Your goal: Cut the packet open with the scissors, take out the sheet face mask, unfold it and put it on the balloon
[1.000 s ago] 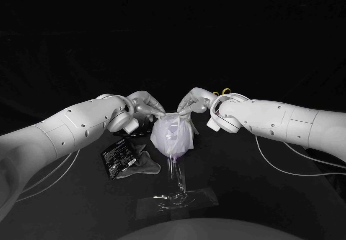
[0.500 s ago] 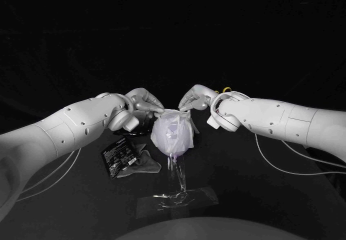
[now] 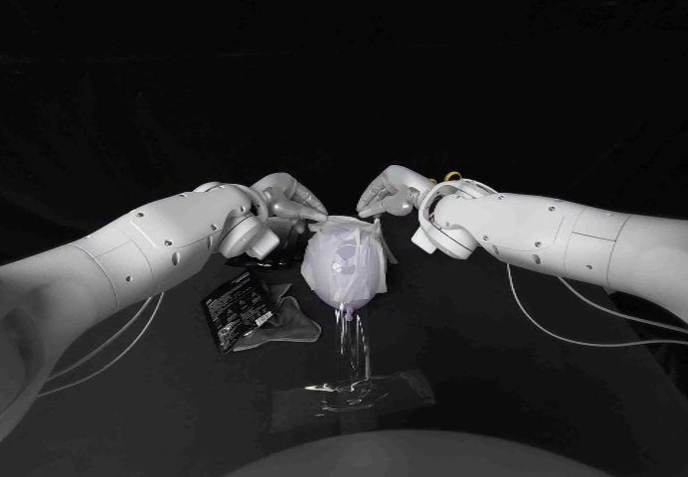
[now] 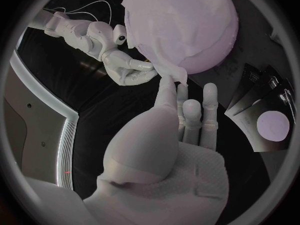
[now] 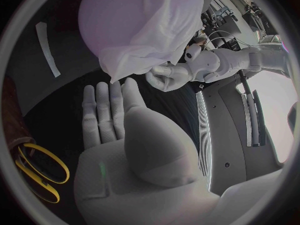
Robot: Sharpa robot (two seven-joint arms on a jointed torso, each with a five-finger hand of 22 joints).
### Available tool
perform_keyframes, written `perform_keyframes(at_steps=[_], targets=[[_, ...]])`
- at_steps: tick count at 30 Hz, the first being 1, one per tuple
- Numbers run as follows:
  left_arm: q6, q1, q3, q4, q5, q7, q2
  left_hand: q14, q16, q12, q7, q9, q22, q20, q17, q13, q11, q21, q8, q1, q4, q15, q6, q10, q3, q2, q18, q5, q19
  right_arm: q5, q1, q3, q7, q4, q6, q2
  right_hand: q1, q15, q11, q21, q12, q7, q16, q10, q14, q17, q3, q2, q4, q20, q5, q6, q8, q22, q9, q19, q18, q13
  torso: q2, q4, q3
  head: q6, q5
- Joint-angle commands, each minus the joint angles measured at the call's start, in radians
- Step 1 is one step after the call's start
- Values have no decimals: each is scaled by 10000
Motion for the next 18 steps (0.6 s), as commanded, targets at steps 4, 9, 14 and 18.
perform_keyframes(at_steps=[4, 9, 14, 18], targets=[[-226, 9, 13, -45, -80, -179, 61, 150, 30, 63, -30, 33, 34, -60, 150, -3, -48, 65, 60, -17, -49, -3, 1, 67, 46, 1298, 141, -30, 25, 604, 30, 5, 413, 136, 359, -71, -1924, 379, 464, -159, -301, 538, -212, -620, -717, -152, -1318, -73, 1222, 245, -27, -689, -511, -312, -296, -540, -90, -215, 10, -8, 4, 19, 5], [-316, 9, 12, -60, -96, -202, 66, 190, 36, 63, -25, 48, 45, -65, 187, -4, -56, 83, 69, -9, -58, -12, -5, 72, 55, 1302, 142, -31, 36, 624, 39, 5, 407, 222, 963, -85, -2520, 444, 529, -146, -238, 607, -186, -707, -968, -236, -1689, -237, 1516, 382, -33, -742, -609, -567, -370, -766, -20, -284, 5, -5, 6, 10, -28], [-308, 9, 13, -43, -98, -199, 70, 209, 36, 63, -24, 51, 48, -67, 211, -4, -57, 87, 71, -7, -60, -14, -6, 72, 57, 1303, 142, -31, 39, 550, 42, 4, 312, 171, 1372, -35, -2667, 481, 565, -144, -235, 636, -172, -812, -1109, -277, -1689, -327, 1572, 442, -37, -787, -663, -704, -412, -876, 2, -332, 11, 6, 1, 12, -46], [-278, 10, 15, -7, -99, -199, 62, 228, 40, 63, -22, 60, 55, -71, 224, -5, -62, 99, 76, 0, -67, -20, -10, 74, 63, 1305, 142, -31, 46, 478, 40, 3, 227, 33, 1553, 45, -2604, 503, 588, -139, -238, 647, -157, -892, -1194, -299, -1654, -304, 1522, 470, -35, -818, -697, -786, -440, -933, 12, -365, 21, 13, -6, -6, -44]])
